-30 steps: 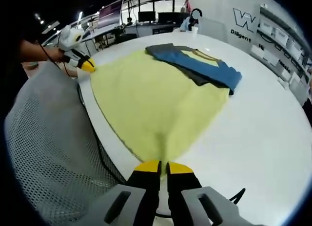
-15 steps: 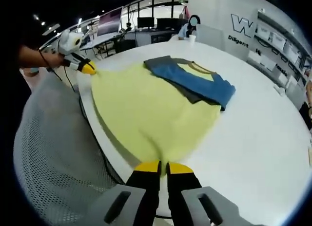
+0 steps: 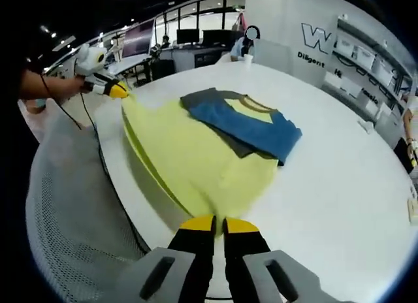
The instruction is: Fold the garment on the visible template until the final outline fits inside the template.
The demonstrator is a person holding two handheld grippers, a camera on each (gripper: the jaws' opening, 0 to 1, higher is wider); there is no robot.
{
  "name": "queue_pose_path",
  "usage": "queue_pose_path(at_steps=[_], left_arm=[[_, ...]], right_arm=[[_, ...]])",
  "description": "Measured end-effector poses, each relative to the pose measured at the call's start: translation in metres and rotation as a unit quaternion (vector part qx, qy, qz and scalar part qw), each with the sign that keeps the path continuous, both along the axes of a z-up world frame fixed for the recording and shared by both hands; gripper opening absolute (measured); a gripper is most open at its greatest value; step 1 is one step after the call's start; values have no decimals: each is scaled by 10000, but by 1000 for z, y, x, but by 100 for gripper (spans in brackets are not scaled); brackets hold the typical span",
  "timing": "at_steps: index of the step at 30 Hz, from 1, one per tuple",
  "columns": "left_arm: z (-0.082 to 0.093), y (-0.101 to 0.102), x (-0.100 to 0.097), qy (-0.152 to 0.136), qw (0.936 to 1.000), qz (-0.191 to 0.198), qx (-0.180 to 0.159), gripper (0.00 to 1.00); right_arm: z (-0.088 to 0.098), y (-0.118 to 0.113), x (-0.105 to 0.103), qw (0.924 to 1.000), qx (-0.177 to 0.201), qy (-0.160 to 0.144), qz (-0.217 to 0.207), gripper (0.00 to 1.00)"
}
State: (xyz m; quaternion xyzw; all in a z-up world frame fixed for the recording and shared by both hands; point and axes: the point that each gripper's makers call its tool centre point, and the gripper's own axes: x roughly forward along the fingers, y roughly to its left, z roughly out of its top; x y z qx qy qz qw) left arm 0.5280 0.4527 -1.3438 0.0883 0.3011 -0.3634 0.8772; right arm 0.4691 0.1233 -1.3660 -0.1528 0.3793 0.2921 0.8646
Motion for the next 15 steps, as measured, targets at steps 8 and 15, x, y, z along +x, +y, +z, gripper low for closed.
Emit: queue_pose_path(at_steps=[8,15], left_arm=[[13,-2,21,-123,9999,54,-78,1],[15,1,32,-147,9998,126,-89,1]], right_arm=[[13,-3,19,9999,32,-68,-114,0],[23,-2,37,9998,12,-182,-83,0]])
